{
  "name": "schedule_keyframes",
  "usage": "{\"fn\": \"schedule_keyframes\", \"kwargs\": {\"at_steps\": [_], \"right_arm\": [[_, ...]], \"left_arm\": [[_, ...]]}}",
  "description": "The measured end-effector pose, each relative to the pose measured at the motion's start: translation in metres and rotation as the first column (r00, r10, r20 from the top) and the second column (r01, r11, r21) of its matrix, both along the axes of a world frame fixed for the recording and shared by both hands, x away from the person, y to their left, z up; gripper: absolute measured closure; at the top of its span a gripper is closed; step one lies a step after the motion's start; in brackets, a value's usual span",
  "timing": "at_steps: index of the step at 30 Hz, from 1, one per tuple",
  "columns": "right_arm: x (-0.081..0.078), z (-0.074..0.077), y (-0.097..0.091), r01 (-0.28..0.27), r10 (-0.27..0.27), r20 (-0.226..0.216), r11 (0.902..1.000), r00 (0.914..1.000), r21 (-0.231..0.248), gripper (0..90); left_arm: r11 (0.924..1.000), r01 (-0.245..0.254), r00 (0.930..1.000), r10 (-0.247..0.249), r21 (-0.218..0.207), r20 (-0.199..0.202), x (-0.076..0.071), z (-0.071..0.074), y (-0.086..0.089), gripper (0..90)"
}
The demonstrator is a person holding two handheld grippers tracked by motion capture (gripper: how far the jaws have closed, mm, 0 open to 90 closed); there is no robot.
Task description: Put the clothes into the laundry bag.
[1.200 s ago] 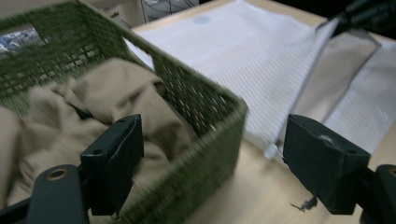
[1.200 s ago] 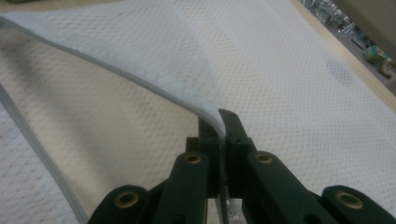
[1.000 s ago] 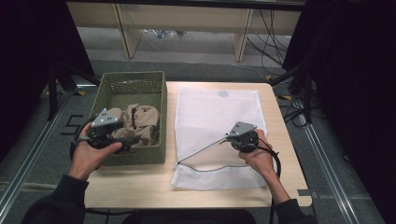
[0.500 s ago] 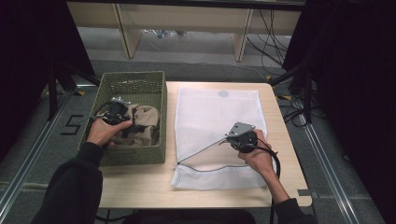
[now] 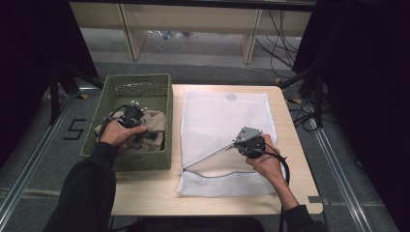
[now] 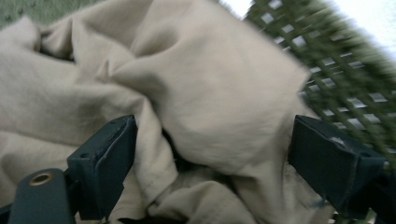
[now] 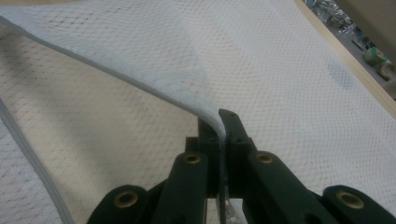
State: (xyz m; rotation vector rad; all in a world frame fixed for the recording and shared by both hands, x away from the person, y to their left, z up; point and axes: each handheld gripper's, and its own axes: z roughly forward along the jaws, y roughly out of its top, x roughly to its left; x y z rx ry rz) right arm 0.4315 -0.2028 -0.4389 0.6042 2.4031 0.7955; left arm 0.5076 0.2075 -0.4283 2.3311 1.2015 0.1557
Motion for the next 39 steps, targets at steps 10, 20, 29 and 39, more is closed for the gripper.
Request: {"fn": "schedule_keyframes", "kwargs": {"at_steps": [10, 20, 29, 39], "right_arm": [[-0.002, -0.001, 0.000, 0.012, -0.012, -0.014, 0.9999, 0.9998, 0.005, 88.8], [-0.002, -0.001, 0.001, 0.002, -0.002, -0.010, 1.0000, 0.9999, -0.006, 88.7], [0.002, -0.002, 0.000, -0.025, 0.025, 0.006, 0.9994, 0.9997, -0.025, 88.1], [-0.002, -0.002, 0.003, -0.005, 0.005, -0.024, 0.9999, 0.9997, -0.012, 88.3]], "left_arm": [[0.9971, -0.039, 0.9962, 0.044, 0.065, -0.075, 0.011, -0.035, 0.000, 16.1], [0.9865, -0.146, 0.9817, 0.135, 0.075, 0.135, 0.017, -0.026, 0.012, 57.4], [0.9966, -0.054, 0.9985, 0.054, 0.063, -0.010, 0.012, -0.031, 0.014, 20.0], [0.9975, -0.009, 0.9998, 0.008, 0.071, 0.019, 0.011, -0.052, 0.014, 8.3]]}}
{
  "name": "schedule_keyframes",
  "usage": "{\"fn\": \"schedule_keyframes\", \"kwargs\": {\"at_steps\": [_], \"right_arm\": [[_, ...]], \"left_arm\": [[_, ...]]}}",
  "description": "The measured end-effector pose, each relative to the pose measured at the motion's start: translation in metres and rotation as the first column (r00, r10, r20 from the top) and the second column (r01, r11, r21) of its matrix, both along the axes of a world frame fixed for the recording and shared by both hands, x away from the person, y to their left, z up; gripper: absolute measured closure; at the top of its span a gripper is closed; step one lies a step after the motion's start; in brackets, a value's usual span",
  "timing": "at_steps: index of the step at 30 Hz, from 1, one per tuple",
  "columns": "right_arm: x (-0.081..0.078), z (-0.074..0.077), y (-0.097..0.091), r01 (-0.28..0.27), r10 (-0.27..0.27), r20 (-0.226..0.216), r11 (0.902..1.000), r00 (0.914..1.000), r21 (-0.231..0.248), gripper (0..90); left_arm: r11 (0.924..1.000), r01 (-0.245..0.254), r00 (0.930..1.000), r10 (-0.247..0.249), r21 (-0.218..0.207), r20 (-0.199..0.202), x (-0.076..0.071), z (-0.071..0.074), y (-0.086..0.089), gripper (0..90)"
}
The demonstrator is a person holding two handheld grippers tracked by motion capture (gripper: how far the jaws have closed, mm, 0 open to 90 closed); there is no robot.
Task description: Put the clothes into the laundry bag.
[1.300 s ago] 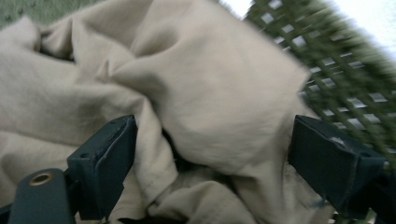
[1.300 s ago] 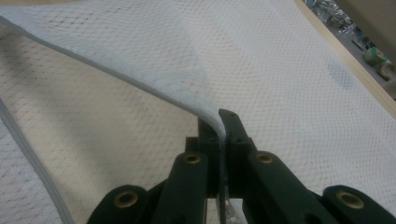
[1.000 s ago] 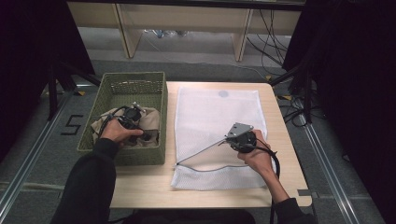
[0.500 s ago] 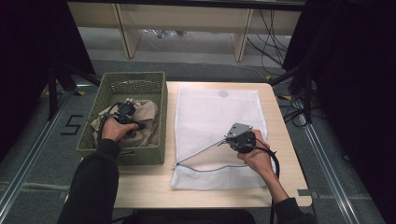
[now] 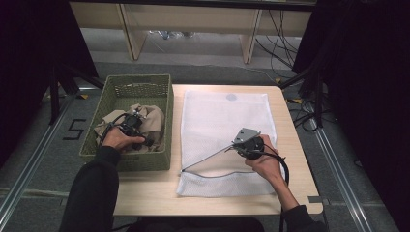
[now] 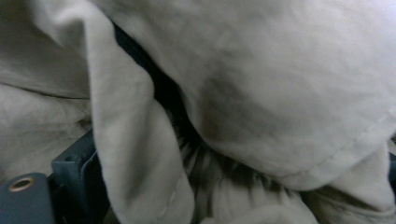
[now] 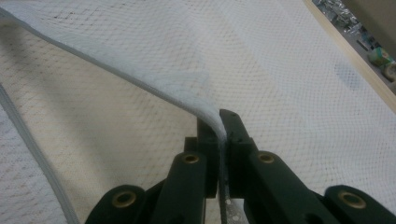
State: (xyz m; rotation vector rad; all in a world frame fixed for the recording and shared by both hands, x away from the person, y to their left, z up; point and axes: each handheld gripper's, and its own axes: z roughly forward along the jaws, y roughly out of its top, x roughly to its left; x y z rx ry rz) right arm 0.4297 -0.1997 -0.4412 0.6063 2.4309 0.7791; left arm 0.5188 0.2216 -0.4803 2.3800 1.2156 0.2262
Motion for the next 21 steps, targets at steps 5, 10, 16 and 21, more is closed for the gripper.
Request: {"fn": "schedule_keyframes", "kwargs": {"at_steps": [5, 10, 16, 21], "right_arm": [[0.000, -0.002, 0.002, 0.002, -0.002, -0.013, 1.0000, 0.9999, -0.003, 88.1], [0.000, -0.001, 0.002, -0.014, 0.014, -0.003, 0.9999, 0.9999, -0.006, 87.9], [0.002, 0.000, 0.001, -0.040, 0.041, 0.023, 0.9991, 0.9989, -0.015, 87.8], [0.001, 0.000, 0.001, -0.020, 0.020, 0.007, 0.9998, 0.9998, -0.005, 87.7]], "left_arm": [[0.9976, 0.022, 0.9997, -0.022, 0.066, -0.008, 0.001, -0.004, -0.006, 5.9], [0.9945, 0.019, 0.9997, -0.018, 0.103, -0.014, 0.000, -0.008, -0.017, 5.9], [0.9898, 0.033, 0.9986, -0.027, 0.139, -0.045, 0.006, -0.008, -0.019, 0.0], [0.9920, 0.013, 0.9987, -0.006, 0.125, -0.052, 0.006, -0.006, -0.017, 7.5]]}}
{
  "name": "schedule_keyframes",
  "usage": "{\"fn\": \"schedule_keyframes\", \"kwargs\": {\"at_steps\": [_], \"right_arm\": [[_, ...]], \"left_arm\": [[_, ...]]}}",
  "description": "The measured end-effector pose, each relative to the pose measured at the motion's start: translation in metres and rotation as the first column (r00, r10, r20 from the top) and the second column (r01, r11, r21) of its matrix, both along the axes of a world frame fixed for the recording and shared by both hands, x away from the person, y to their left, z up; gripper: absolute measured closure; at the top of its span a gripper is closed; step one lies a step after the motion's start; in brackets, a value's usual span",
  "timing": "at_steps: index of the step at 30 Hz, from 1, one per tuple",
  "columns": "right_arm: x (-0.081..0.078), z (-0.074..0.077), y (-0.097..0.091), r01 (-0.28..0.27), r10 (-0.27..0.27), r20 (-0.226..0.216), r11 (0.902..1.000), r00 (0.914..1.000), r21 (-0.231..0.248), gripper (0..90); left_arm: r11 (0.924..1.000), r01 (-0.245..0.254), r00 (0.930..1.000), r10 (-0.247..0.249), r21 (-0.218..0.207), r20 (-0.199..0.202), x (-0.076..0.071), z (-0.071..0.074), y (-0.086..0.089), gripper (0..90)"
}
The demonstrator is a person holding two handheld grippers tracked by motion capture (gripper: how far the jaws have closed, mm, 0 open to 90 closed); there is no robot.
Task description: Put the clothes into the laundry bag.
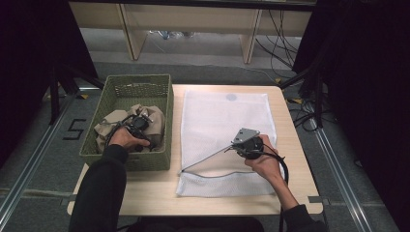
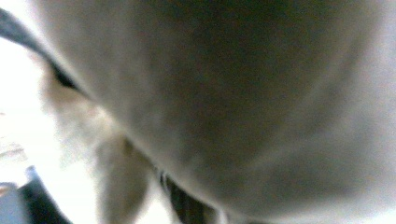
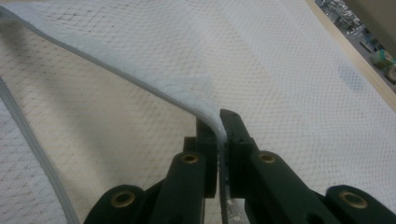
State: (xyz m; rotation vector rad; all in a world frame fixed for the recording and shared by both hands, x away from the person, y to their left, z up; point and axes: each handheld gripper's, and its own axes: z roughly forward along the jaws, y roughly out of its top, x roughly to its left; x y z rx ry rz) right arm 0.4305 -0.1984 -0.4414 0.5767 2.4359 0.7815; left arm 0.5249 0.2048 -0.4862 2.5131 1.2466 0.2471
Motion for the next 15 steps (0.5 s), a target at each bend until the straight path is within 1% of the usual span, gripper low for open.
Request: {"fn": "schedule_keyframes", "kwargs": {"at_steps": [1, 2, 3, 4, 5, 6, 8, 9, 10, 11, 12, 13, 14, 15], "right_arm": [[0.000, 0.000, 0.000, 0.002, -0.002, 0.001, 1.0000, 1.0000, 0.001, 87.6], [-0.001, 0.000, 0.000, 0.017, -0.017, -0.007, 0.9998, 0.9998, 0.010, 87.6], [-0.001, 0.000, 0.000, 0.019, -0.019, -0.007, 0.9998, 0.9998, 0.011, 87.6], [-0.001, 0.001, 0.000, 0.013, -0.013, -0.003, 0.9999, 0.9999, 0.010, 87.6], [-0.001, 0.001, 0.000, 0.009, -0.009, -0.007, 0.9999, 0.9999, 0.007, 87.6], [-0.001, 0.001, 0.000, 0.010, -0.010, -0.008, 0.9999, 0.9999, 0.008, 87.6], [-0.001, 0.001, 0.000, 0.010, -0.010, -0.009, 0.9999, 0.9999, 0.010, 87.6], [0.001, 0.001, 0.000, -0.004, 0.004, -0.002, 1.0000, 1.0000, 0.004, 87.7], [0.002, 0.002, 0.000, -0.021, 0.021, 0.018, 0.9998, 0.9996, -0.006, 87.7], [0.000, 0.001, 0.000, 0.002, -0.002, -0.004, 1.0000, 1.0000, 0.007, 87.7], [-0.001, 0.001, 0.000, 0.010, -0.010, 0.002, 0.9999, 0.9999, 0.009, 87.7], [0.000, 0.001, 0.000, 0.008, -0.008, 0.001, 0.9999, 1.0000, 0.008, 87.7], [0.002, 0.001, -0.001, -0.017, 0.017, 0.010, 0.9998, 0.9998, 0.000, 87.7], [0.003, 0.001, -0.001, -0.018, 0.018, 0.007, 0.9998, 0.9998, 0.002, 87.7]], "left_arm": [[0.9997, -0.022, 0.9997, 0.022, -0.013, 0.013, 0.001, 0.002, 0.002, 16.1], [0.9994, -0.034, 0.9988, 0.034, -0.011, 0.036, 0.001, 0.003, 0.005, 25.6], [0.9993, -0.036, 0.9986, 0.036, -0.012, 0.037, 0.000, 0.004, 0.007, 32.4], [0.9995, -0.030, 0.9986, 0.031, -0.012, 0.043, 0.000, 0.005, 0.008, 36.2], [0.9992, -0.038, 0.9983, 0.038, -0.012, 0.044, -0.001, 0.006, 0.009, 41.0], [0.9983, -0.050, 0.9975, 0.051, -0.029, 0.049, 0.000, 0.006, 0.010, 45.3], [0.9974, -0.066, 0.9964, 0.067, -0.030, 0.051, 0.000, 0.007, 0.011, 50.6], [0.9975, -0.065, 0.9962, 0.067, -0.026, 0.056, 0.000, 0.007, 0.011, 52.1], [0.9972, -0.072, 0.9953, 0.073, -0.018, 0.064, -0.001, 0.008, 0.010, 53.3], [0.9968, -0.075, 0.9939, 0.077, -0.027, 0.079, -0.001, 0.008, 0.008, 54.5], [0.9980, -0.063, 0.9943, 0.063, -0.008, 0.086, -0.001, 0.009, 0.008, 55.7], [0.9982, -0.059, 0.9944, 0.059, -0.002, 0.088, -0.002, 0.010, 0.008, 57.0], [0.9978, -0.066, 0.9924, 0.067, -0.010, 0.103, -0.002, 0.011, 0.007, 58.5], [0.9982, -0.060, 0.9925, 0.059, -0.001, 0.106, -0.003, 0.013, 0.008, 59.8]]}}
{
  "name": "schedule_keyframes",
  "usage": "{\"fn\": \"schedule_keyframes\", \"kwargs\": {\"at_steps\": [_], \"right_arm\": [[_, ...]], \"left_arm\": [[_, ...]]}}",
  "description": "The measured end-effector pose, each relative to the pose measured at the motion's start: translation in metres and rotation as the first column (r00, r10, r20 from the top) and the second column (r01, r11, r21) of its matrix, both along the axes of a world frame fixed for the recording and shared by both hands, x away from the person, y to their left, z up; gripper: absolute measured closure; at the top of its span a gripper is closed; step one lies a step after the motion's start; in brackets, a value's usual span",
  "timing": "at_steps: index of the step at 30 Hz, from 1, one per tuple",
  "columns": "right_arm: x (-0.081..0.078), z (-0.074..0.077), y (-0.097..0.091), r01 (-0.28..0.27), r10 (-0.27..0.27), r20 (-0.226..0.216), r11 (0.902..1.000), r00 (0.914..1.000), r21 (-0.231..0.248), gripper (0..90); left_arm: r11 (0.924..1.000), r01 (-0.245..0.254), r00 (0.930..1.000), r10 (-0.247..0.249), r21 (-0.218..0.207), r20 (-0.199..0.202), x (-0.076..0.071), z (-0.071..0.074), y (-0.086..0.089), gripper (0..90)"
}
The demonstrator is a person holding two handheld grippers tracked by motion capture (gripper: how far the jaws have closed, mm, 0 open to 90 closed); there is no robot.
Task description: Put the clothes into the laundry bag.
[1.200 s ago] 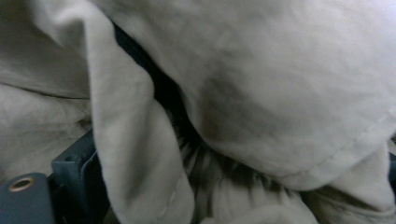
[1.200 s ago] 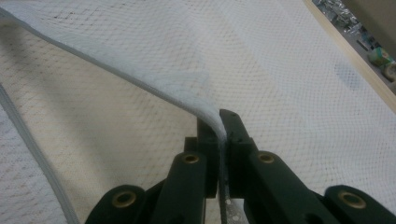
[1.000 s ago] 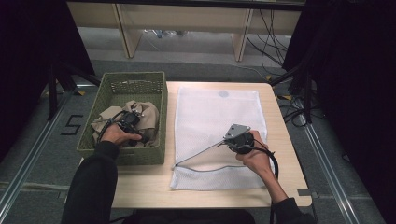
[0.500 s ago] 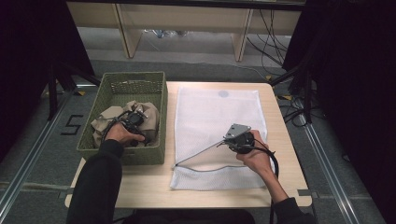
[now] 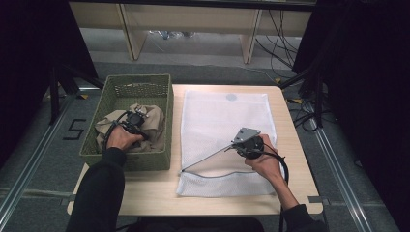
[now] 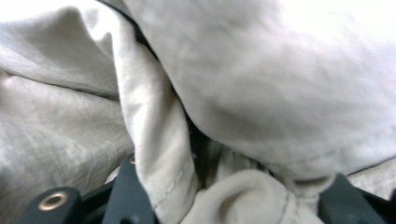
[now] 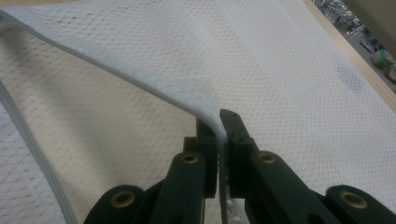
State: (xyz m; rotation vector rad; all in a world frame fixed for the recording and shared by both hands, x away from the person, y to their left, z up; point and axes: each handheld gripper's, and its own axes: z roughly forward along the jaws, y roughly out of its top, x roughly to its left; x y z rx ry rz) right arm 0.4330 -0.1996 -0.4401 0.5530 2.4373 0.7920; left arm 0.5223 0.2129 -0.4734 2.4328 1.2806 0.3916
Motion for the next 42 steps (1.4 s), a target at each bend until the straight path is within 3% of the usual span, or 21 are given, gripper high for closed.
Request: {"fn": "schedule_keyframes", "kwargs": {"at_steps": [1, 7, 13, 16, 20, 21, 24, 27, 29, 33, 34, 36, 37, 38, 39, 42], "right_arm": [[0.000, 0.000, 0.000, 0.002, -0.002, 0.000, 1.0000, 1.0000, 0.000, 87.7], [-0.002, 0.000, 0.000, 0.032, -0.032, -0.018, 0.9994, 0.9993, 0.015, 87.6], [-0.001, 0.000, -0.001, 0.031, -0.030, -0.013, 0.9993, 0.9995, 0.020, 87.7], [-0.001, 0.001, -0.002, 0.023, -0.023, -0.005, 0.9996, 0.9997, 0.018, 88.4], [0.000, 0.002, -0.002, 0.015, -0.015, -0.005, 0.9998, 0.9999, 0.011, 89.3], [-0.001, 0.002, -0.002, 0.018, -0.018, -0.009, 0.9997, 0.9998, 0.014, 89.5], [-0.002, 0.004, -0.002, 0.038, -0.038, -0.016, 0.9990, 0.9991, 0.025, 89.6], [-0.001, 0.005, -0.003, 0.025, -0.025, 0.003, 0.9994, 0.9997, 0.023, 89.6], [0.000, 0.006, -0.004, 0.023, -0.023, 0.008, 0.9995, 0.9997, 0.023, 89.6], [0.000, 0.008, -0.004, 0.025, -0.025, 0.008, 0.9993, 0.9996, 0.029, 89.6], [0.000, 0.009, -0.004, 0.024, -0.024, 0.007, 0.9993, 0.9997, 0.029, 89.6], [0.000, 0.009, -0.004, 0.026, -0.026, 0.006, 0.9991, 0.9996, 0.032, 89.6], [0.000, 0.009, -0.005, 0.030, -0.030, 0.004, 0.9990, 0.9995, 0.033, 89.6], [-0.001, 0.009, -0.004, 0.042, -0.041, -0.003, 0.9984, 0.9991, 0.038, 89.6], [0.000, 0.009, -0.004, 0.040, -0.040, -0.003, 0.9985, 0.9992, 0.038, 89.6], [0.001, 0.009, -0.004, 0.023, -0.023, 0.007, 0.9993, 0.9997, 0.030, 89.6]], "left_arm": [[1.0000, -0.003, 0.9998, 0.003, -0.006, 0.017, -0.001, 0.000, 0.000, 60.9], [1.0000, 0.002, 0.9997, -0.002, -0.008, 0.026, -0.001, 0.004, 0.000, 63.7], [0.9940, -0.020, 0.9950, 0.030, -0.107, 0.095, -0.005, 0.020, 0.009, 66.8], [0.9850, -0.015, 0.9888, 0.040, -0.172, 0.144, -0.009, 0.031, 0.013, 67.6], [0.9738, -0.004, 0.9863, 0.041, -0.227, 0.160, -0.014, 0.054, 0.016, 68.0], [0.9672, -0.007, 0.9842, 0.051, -0.254, 0.169, -0.015, 0.059, 0.016, 68.1], [0.9585, 0.004, 0.9805, 0.052, -0.285, 0.190, -0.019, 0.073, 0.019, 68.5], [0.9448, 0.021, 0.9790, 0.047, -0.327, 0.198, -0.024, 0.086, 0.023, 68.4], [0.9414, 0.036, 0.9763, 0.039, -0.335, 0.213, -0.028, 0.095, 0.026, 68.5], [0.9060, 0.041, 0.9700, 0.065, -0.421, 0.234, -0.038, 0.115, 0.032, 68.6], [0.9013, 0.045, 0.9688, 0.065, -0.431, 0.239, -0.041, 0.120, 0.034, 68.6], [0.9005, 0.051, 0.9663, 0.065, -0.432, 0.249, -0.048, 0.130, 0.036, 68.5], [0.8946, 0.056, 0.9656, 0.065, -0.443, 0.252, -0.052, 0.135, 0.038, 68.5], [0.8824, 0.067, 0.9639, 0.063, -0.466, 0.259, -0.056, 0.139, 0.040, 68.5], [0.8644, 0.072, 0.9641, 0.067, -0.497, 0.257, -0.060, 0.142, 0.041, 68.5], [0.8408, 0.106, 0.9626, 0.047, -0.531, 0.267, -0.074, 0.151, 0.044, 68.5]]}}
